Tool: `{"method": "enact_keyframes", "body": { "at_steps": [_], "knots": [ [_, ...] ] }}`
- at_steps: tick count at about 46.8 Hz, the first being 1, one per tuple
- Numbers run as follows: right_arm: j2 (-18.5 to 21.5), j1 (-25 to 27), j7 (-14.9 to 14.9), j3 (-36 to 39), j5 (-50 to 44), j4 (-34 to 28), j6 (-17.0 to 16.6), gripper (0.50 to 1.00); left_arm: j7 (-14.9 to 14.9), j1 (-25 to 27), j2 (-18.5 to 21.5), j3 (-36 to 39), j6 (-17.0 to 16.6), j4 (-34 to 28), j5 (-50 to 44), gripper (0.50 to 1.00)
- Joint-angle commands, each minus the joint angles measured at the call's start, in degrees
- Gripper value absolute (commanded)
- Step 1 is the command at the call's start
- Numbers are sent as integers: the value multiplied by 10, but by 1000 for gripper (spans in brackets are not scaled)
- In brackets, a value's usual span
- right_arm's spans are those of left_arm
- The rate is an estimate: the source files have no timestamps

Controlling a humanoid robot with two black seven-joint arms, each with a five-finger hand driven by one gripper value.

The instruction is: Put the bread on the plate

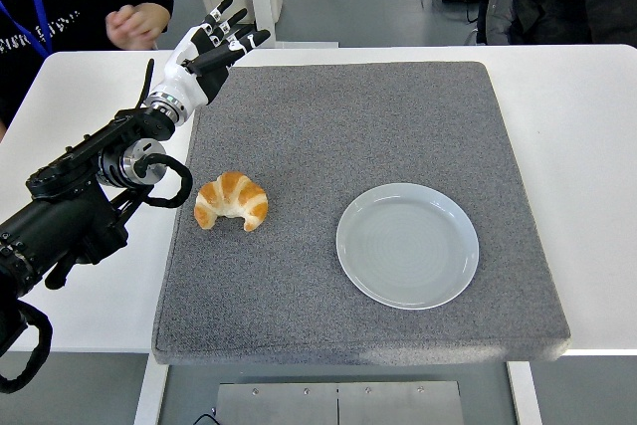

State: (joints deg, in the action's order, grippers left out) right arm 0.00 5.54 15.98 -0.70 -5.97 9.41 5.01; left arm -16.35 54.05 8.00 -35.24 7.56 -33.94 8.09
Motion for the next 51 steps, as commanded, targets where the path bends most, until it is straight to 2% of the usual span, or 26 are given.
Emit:
{"method": "enact_keyframes", "body": {
  "at_steps": [1,51],
  "knots": [
    [0,0,0,0,0,0,0,1000,0,0,0,0,0,0,0,972],
    [0,0,0,0,0,0,0,1000,6,1,1,1,1,-1,2,972]
  ]
}}
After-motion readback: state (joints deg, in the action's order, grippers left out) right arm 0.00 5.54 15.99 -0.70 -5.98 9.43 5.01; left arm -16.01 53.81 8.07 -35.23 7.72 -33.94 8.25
